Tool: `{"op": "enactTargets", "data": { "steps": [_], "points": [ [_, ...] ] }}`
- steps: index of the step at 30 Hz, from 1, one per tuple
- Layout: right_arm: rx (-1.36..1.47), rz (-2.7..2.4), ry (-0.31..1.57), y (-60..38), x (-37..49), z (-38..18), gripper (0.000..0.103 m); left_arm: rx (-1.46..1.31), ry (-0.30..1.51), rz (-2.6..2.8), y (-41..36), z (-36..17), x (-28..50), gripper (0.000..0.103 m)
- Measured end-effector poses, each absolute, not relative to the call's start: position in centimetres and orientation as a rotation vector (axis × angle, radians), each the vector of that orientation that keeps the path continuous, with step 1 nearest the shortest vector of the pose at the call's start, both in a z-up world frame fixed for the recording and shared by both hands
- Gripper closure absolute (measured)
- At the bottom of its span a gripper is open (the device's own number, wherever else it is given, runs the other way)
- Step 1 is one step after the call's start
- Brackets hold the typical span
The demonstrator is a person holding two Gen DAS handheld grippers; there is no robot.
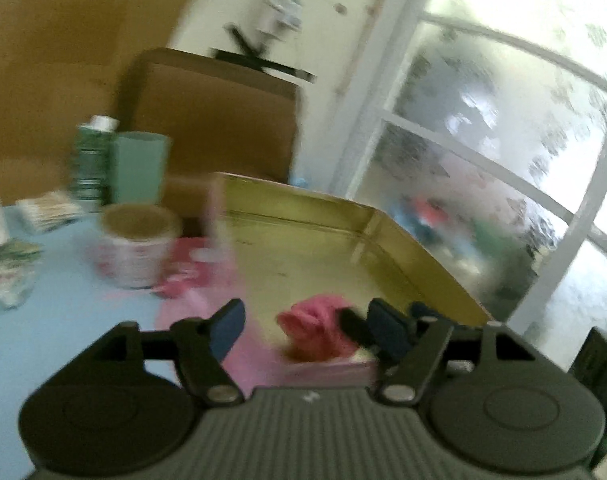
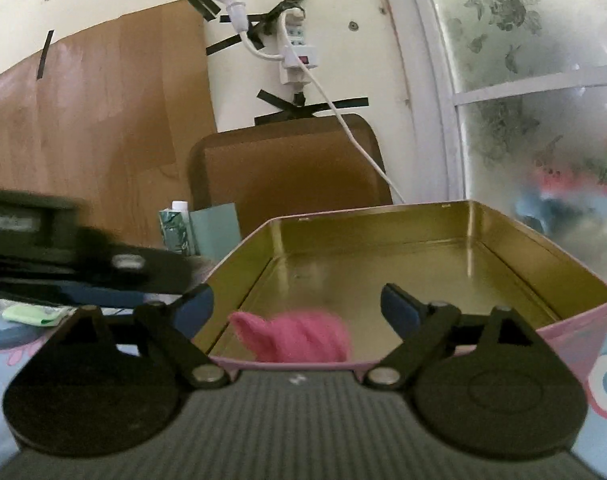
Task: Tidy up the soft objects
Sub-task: 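Carry the pink towel into the pink tin and open the left tool, then reach the left tool to the light green cloth and grasp it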
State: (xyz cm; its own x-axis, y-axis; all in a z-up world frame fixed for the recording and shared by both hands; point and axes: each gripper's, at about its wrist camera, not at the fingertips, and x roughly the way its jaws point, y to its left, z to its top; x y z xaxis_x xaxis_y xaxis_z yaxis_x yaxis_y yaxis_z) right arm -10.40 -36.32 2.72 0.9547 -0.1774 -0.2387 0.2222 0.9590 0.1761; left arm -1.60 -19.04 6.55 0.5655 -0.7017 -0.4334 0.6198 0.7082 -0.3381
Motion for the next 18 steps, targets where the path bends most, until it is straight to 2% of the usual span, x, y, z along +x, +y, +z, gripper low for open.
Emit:
{"op": "enactTargets", "data": {
  "steps": [8,10,12,14,16,17,18],
  "points": [
    [0.178,-0.062,0.151,-31.7,-10.5,3.9,0.012,-0.259,0.568,-0.411,-3.4,3.6,-2.0,0.032],
    [0.145,0.023,0.180,-29.3,-9.5,4.2,0.021,-0.206,0.554,-0.291,-0.3,3.0,-2.7,0.032],
    [0.105,0.124,0.233,-26.8,-8.0,4.2,0.036,-0.142,0.533,-0.191,1.7,2.6,-3.2,0.032],
    [0.044,0.206,0.281,-24.0,-6.2,4.1,0.042,-0.114,0.517,-0.124,3.3,2.2,-3.5,0.032],
    [-0.029,0.283,0.309,-21.0,-4.3,4.0,0.042,-0.153,0.526,-0.114,4.5,1.1,-3.6,0.032],
    [-0.058,0.315,0.321,-19.6,-3.3,3.9,0.042,-0.179,0.548,-0.113,4.9,0.7,-3.2,0.039],
    [-0.082,0.341,0.336,-18.3,-2.3,3.9,0.042,-0.198,0.543,-0.121,5.2,0.9,-2.9,0.040]
  ]
}}
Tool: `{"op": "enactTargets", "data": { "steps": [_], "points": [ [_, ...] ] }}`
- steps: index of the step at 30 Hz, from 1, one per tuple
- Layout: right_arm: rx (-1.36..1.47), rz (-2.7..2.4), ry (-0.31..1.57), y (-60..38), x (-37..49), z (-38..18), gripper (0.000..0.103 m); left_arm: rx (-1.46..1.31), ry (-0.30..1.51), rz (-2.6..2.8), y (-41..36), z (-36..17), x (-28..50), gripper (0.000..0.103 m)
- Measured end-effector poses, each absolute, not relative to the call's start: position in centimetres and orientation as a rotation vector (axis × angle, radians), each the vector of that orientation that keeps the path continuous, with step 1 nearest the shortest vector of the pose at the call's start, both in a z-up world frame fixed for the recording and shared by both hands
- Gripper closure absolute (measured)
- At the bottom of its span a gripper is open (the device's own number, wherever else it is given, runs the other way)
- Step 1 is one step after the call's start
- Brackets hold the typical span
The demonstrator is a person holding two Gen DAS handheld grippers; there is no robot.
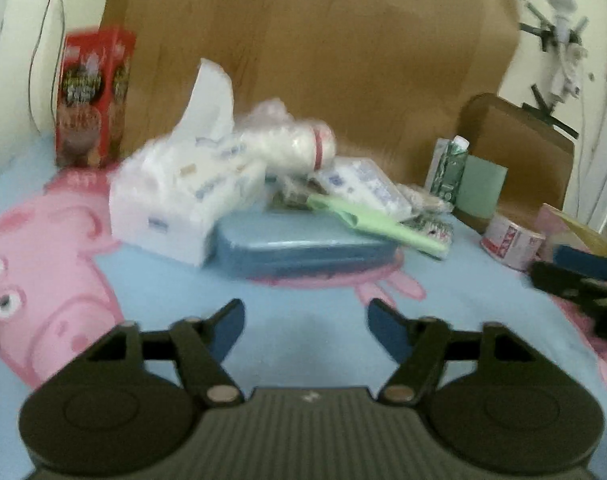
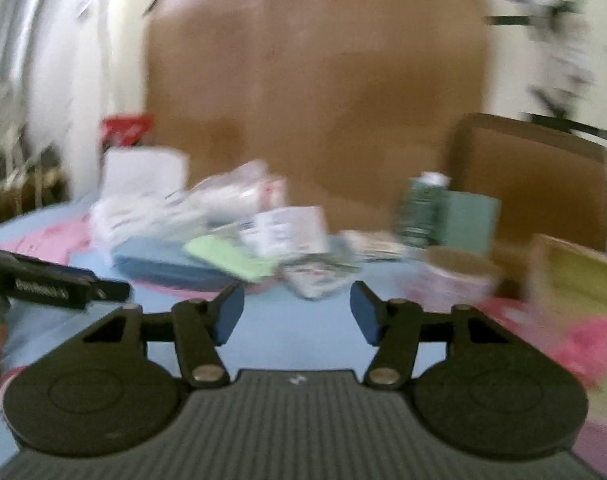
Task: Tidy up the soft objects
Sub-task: 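Reach the left tool to the light green cloth and grasp it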
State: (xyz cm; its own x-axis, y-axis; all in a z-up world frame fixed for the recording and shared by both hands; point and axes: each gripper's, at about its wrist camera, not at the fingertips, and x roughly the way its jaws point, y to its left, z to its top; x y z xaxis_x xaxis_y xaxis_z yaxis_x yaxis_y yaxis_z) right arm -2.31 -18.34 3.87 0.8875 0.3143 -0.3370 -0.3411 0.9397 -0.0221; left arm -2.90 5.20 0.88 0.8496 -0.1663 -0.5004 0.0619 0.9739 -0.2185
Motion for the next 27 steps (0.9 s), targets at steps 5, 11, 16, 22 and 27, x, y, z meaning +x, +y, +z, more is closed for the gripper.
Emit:
{"op": "enactTargets", "data": {
  "steps": [5,11,16,22,27],
  "points": [
    [-0.216,0.397,0.376,-12.8,2.2,3.6,0.042,-0.266,0.496,-0.136,6.5,1.0,-2.9,0.037],
    [-0.346,0.406,0.435,-9.9,5.2,2.6,0.099,-0.339,0.496,-0.142,7.3,0.6,-3.3,0.035],
    [-0.229,0.441,0.444,-12.5,0.4,3.7,0.099,-0.356,0.488,-0.162,7.4,0.5,-3.4,0.033],
    [-0.207,0.567,0.541,-15.9,-8.0,2.1,0.095,-0.405,0.512,-0.257,7.7,0.4,-3.4,0.032],
    [-0.046,0.594,0.608,-18.2,-9.8,1.2,0.037,-0.433,0.567,-0.338,6.8,0.5,-3.7,0.032]
  ]
}}
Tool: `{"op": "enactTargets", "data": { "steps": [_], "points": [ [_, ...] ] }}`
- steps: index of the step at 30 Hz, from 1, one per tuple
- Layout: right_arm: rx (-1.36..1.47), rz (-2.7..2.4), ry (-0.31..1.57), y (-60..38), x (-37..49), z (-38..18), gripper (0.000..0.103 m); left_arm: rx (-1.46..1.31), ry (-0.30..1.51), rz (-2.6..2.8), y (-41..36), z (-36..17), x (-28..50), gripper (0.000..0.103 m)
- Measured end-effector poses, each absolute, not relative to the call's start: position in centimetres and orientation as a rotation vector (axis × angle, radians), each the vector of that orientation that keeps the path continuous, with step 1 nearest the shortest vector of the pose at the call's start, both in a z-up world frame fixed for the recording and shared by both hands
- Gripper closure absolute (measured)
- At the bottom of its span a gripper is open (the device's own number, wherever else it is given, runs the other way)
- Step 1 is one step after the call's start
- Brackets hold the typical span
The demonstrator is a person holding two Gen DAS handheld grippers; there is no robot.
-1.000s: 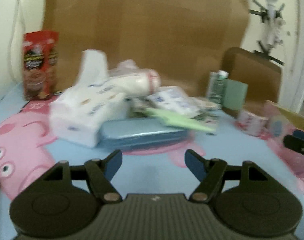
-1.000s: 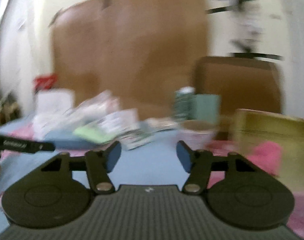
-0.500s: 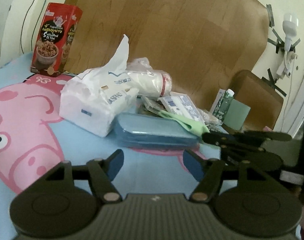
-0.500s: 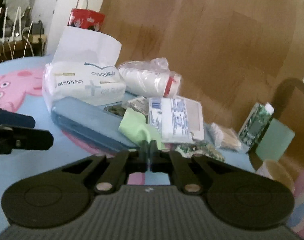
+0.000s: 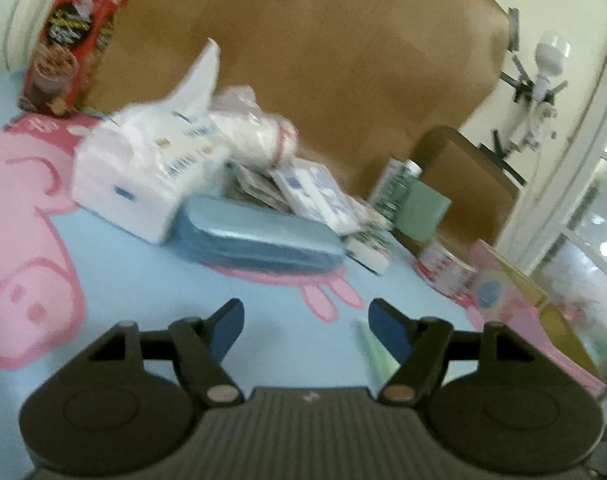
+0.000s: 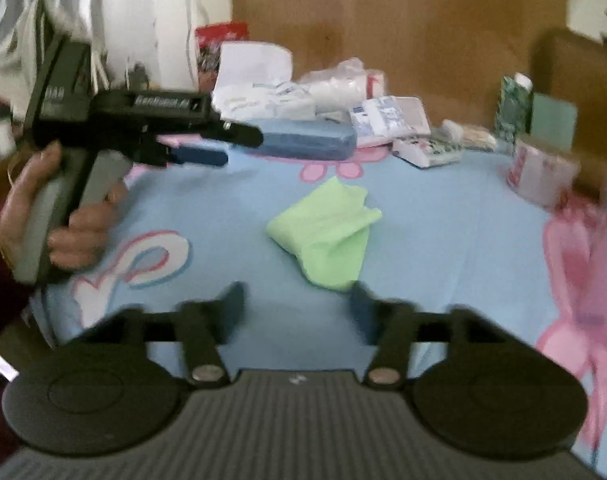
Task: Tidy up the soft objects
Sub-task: 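Reach the left tool to the light green cloth and grasp it, then carry the green cloth into the pink tin and release it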
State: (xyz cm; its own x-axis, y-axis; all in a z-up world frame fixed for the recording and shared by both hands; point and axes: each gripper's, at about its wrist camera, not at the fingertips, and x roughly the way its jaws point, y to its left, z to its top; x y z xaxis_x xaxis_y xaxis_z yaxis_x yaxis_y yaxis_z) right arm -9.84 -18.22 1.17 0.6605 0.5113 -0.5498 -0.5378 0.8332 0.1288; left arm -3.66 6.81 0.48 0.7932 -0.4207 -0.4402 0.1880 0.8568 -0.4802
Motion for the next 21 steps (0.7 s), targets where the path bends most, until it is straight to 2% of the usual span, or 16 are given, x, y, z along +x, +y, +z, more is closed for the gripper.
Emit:
{"op": "enactTargets", "data": {
  "steps": [5,7,8,9,11,14,21],
  "points": [
    [-0.035,0.564,0.599,-17.3,-8.2,1.2,0.037,-0.411,0.631,-0.460,3.2,1.0,-4.0,0.033],
    [-0.028,0.564,0.621,-16.9,-6.7,1.0,0.038,-0.379,0.665,-0.490,1.5,1.1,-3.7,0.038],
    [-0.033,0.560,0.629,-16.7,-6.2,0.9,0.039,-0.372,0.689,-0.502,0.9,0.9,-3.5,0.048],
    [-0.046,0.556,0.616,-16.4,-6.1,0.8,0.054,-0.365,0.729,-0.515,0.1,0.6,-3.1,0.064],
    [-0.085,0.537,0.586,-16.2,-6.1,0.7,0.085,-0.379,0.780,-0.541,-0.9,-0.3,-2.6,0.079],
    [-0.014,0.522,0.581,-17.5,-6.1,0.5,0.095,-0.395,0.775,-0.572,-1.8,0.2,-2.8,0.086],
    [0.035,0.326,0.343,-22.6,-10.4,3.4,0.096,-0.257,0.629,-0.753,-9.4,5.9,-3.4,0.086]
  ]
}}
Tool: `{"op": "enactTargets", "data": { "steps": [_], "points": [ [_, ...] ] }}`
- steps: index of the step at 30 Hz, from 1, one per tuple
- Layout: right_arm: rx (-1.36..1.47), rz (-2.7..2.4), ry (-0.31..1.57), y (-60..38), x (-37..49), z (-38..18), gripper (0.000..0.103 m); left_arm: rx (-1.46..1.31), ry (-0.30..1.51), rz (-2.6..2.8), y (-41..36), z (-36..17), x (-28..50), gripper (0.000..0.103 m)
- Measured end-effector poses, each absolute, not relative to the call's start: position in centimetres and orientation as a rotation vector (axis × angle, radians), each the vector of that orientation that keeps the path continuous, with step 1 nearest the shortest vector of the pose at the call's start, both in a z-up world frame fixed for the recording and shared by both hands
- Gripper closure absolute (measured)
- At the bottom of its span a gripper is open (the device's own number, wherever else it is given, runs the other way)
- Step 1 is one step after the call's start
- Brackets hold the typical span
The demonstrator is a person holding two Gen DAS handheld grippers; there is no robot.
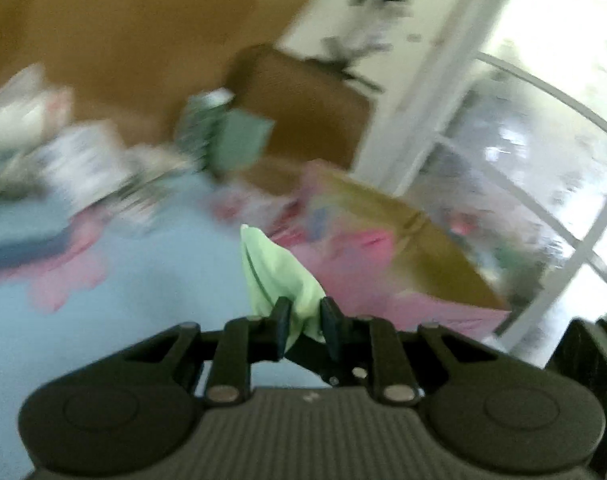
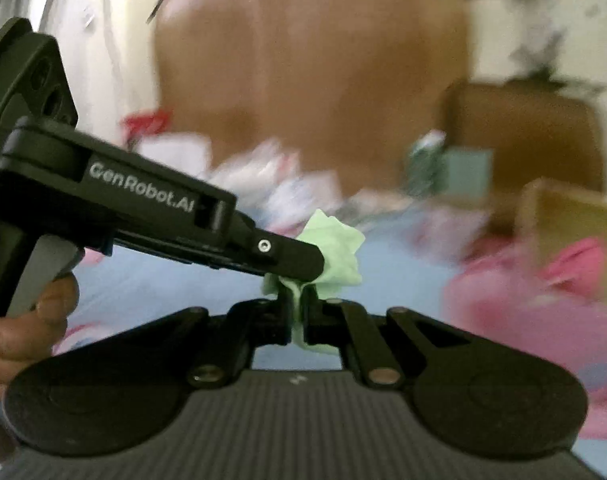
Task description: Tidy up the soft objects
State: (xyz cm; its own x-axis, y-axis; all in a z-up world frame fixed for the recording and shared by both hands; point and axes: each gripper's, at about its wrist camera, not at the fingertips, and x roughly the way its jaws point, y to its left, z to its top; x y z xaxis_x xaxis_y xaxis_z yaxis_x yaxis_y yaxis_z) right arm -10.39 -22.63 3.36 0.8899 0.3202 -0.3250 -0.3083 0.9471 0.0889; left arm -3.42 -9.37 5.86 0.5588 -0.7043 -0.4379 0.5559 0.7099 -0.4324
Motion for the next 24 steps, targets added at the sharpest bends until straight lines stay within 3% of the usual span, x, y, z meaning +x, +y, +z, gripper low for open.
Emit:
{"op": "enactTargets", "data": {
  "steps": [4,9,11,13,14,15,17,22,24],
  "points": [
    [0.046,0.161,0.240,-26.9,-12.0,4.5,0.096,-0.184,0.587,-0.864,-15.6,8.0,-3.0,0.085],
    [0.090,0.003,0.250,-32.3,-11.8,4.0,0.095,-0.115,0.610,-0.917,-22.9,7.4,-1.7,0.084],
    [0.103,-0.049,0.259,-33.8,-11.4,3.5,0.094,-0.091,0.627,-0.906,-25.0,6.9,-1.3,0.077],
    [0.119,-0.099,0.270,-35.1,-11.0,3.1,0.085,-0.065,0.636,-0.885,-26.3,6.2,-1.3,0.070],
    [0.126,-0.119,0.275,-35.6,-10.8,2.9,0.069,-0.054,0.637,-0.868,-26.7,6.1,-1.2,0.063],
    [0.130,-0.152,0.275,-36.1,-10.8,2.7,0.047,-0.049,0.636,-0.852,-26.8,6.0,-1.4,0.056],
    [0.134,-0.216,0.250,-36.6,-11.0,2.5,0.030,-0.051,0.612,-0.851,-26.2,6.3,-1.7,0.046],
    [0.143,-0.244,0.179,-36.5,-12.5,2.5,0.030,-0.027,0.511,-0.809,-22.0,7.2,-3.3,0.040],
    [0.135,-0.248,0.164,-36.0,-12.3,2.5,0.030,-0.046,0.498,-0.772,-19.6,7.2,-3.5,0.027]
  ]
}}
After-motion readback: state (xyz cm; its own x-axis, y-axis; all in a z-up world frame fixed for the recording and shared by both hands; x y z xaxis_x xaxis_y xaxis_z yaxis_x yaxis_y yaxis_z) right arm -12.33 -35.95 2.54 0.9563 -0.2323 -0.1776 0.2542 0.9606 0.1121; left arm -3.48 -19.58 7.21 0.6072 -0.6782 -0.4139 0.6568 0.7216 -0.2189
